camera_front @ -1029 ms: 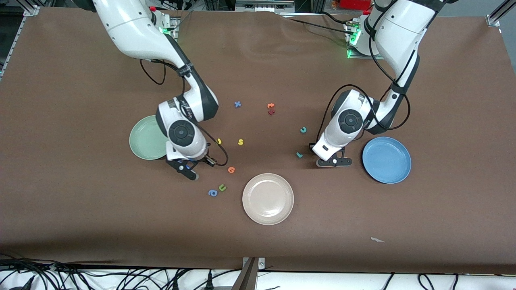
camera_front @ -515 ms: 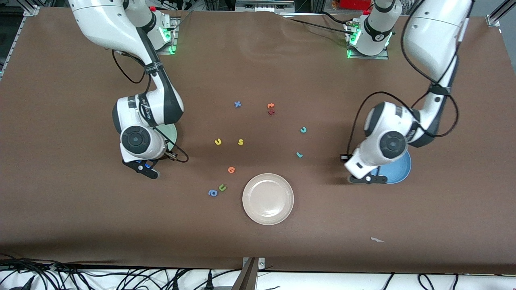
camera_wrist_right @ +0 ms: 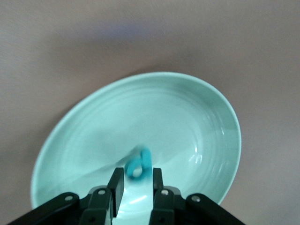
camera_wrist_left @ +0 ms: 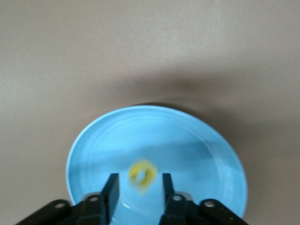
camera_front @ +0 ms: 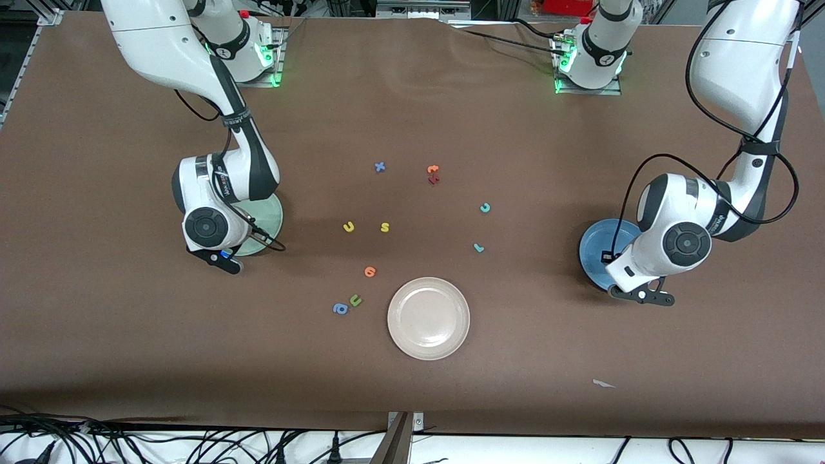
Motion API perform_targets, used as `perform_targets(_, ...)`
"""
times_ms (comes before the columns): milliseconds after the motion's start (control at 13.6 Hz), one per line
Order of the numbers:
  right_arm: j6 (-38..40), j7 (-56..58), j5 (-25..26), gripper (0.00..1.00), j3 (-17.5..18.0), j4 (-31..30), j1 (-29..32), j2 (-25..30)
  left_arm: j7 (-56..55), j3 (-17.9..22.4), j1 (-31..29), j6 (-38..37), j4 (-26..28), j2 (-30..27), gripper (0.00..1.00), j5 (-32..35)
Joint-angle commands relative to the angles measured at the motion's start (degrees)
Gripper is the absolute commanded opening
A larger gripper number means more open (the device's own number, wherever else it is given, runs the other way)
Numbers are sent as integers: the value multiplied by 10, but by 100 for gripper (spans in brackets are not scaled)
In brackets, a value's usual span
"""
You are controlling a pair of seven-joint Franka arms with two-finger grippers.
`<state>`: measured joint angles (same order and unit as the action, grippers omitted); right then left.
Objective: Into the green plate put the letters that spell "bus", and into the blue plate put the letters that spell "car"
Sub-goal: 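Grasp teal r with the left gripper while the right gripper grasps yellow u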
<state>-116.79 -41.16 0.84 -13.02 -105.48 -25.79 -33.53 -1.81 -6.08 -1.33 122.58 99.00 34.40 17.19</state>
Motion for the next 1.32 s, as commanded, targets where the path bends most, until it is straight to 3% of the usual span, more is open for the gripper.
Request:
perform_targets(0,3,4,-1,100,5,-4,1,15,-2,-10,4,-7,-3,0,100,17)
perform_targets(147,20,0,-3,100,22,30,-5,23,-82,-44,11,-6,-5,2,100,-10)
perform_targets(294,27,-71,-28,100,62,63,-10,22,-137,-63,32,0,-10,11,100,-45)
perform_targets(588,-74,-219,-70,99,107,67,-43,1,-205,-64,90,13,-11,12,100,-95)
perform_targets(882,-135,-299,-76,67,108,66,-80,-31,-297,-64,148,47,-12,22,100,-95)
perform_targets(1250,-151,-322,-76,65,108,57,-91,-46,-363,-63,197,47,-43,52,100,-95)
